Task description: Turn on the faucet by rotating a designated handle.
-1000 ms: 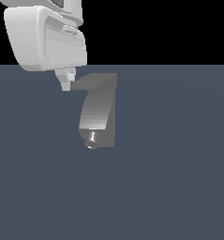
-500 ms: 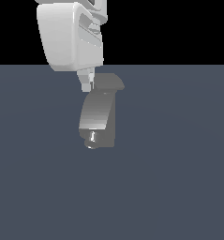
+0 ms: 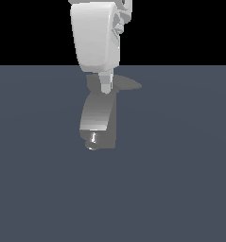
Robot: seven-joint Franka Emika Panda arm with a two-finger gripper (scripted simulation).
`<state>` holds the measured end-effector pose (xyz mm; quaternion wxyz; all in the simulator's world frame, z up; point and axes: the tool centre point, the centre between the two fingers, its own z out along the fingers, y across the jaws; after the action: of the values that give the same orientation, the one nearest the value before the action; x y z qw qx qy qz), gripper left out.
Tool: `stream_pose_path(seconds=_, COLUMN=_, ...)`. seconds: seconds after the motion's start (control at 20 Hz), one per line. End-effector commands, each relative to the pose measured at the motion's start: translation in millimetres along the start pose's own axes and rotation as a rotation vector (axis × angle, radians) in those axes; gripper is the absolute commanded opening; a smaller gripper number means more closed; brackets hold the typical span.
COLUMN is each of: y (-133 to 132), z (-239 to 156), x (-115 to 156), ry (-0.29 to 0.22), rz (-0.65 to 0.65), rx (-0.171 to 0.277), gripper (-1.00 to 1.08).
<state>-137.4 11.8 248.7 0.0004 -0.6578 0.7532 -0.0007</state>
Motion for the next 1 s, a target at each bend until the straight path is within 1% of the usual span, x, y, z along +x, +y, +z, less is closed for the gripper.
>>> stream_pose_path(seconds=0.0, y=-6.1, z=0.1, x=8.8, ry=0.000, rz=0.004, rx=0.000, gripper=-1.00)
stream_pose_path(seconds=0.95, y=-61.1, z=0.4, x=79.5, ry=0.000, rz=0.019, rx=-0.001, gripper=-1.00)
